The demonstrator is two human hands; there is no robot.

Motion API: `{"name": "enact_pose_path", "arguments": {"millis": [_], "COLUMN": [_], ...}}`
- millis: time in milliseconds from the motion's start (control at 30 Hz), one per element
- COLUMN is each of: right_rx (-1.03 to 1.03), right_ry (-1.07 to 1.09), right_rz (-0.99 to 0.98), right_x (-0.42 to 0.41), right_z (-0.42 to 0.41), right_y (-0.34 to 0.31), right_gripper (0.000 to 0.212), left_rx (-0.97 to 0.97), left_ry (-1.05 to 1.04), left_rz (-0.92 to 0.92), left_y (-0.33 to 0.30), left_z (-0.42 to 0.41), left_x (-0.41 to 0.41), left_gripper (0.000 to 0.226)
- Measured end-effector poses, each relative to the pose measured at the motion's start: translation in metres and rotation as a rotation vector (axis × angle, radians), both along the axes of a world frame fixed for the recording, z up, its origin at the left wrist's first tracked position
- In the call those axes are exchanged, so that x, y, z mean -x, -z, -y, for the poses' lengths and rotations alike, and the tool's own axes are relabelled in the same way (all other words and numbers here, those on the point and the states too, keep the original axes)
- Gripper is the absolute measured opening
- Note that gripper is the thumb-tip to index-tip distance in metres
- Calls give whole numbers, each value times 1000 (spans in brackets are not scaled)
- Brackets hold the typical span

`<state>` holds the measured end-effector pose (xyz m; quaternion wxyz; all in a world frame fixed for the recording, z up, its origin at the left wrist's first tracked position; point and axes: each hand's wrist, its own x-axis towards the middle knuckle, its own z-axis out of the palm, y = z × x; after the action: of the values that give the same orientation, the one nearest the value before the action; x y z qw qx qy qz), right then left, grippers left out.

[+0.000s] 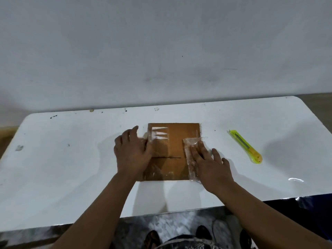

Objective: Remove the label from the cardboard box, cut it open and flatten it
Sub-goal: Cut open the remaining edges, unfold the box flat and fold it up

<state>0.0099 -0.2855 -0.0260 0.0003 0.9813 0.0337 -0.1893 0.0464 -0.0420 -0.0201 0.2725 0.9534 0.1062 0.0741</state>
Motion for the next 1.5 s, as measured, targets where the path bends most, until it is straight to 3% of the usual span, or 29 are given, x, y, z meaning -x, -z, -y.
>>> {"name": "enact_pose_path", "arguments": {"millis": [100,200,267,533,633,700,800,867,1033,1100,1267,1400,1500], "right_rx": [11,38,49,36,28,10,-81,-141,-392,-468,-648,-515,-503], "right_ry": [-14,-41,-52,-44,-39,-25,75,114,156,239,509,351,346], "right_rz": [16,41,36,21,53,65,40,33,10,-16,-43,-32,-19], "right_x": [-1,-2,-1,-3,-2,-4,-5,-6,-17,-23,-32,-30,-26], "right_z": [0,0,-1,-1,-1,0,0,1,-2,-1,0,1,-3], "right_y": [-1,-2,-3,-5,-5,-3,-3,-4,-10,-12,-7,-11,-14], "right_gripper": [89,92,93,98,97,90,63,56,48,43,45,45,50], "left_rx": [179,468,492,190,299,437,564,471,-84,-170,-133,-27,132], "left_ry": [-240,-234,-185,6,11,-40,-53,-35,15,31,-22,-70,-99], "left_rz": [-275,-398,-378,-209,-116,-166,-284,-365,-522,-547,-584,-583,-598], "left_y": [3,0,-5,-14,-15,-19,-22,-19,-16,-15,-7,-5,-8], "left_z": [-22,-31,-26,11,15,8,-1,0,12,15,18,21,24], "left_x": [16,30,36,44,44,39,30,24,8,2,-8,-8,-4], "left_gripper": [77,89,75,36,22,29,13,13,50,53,47,36,46]}}
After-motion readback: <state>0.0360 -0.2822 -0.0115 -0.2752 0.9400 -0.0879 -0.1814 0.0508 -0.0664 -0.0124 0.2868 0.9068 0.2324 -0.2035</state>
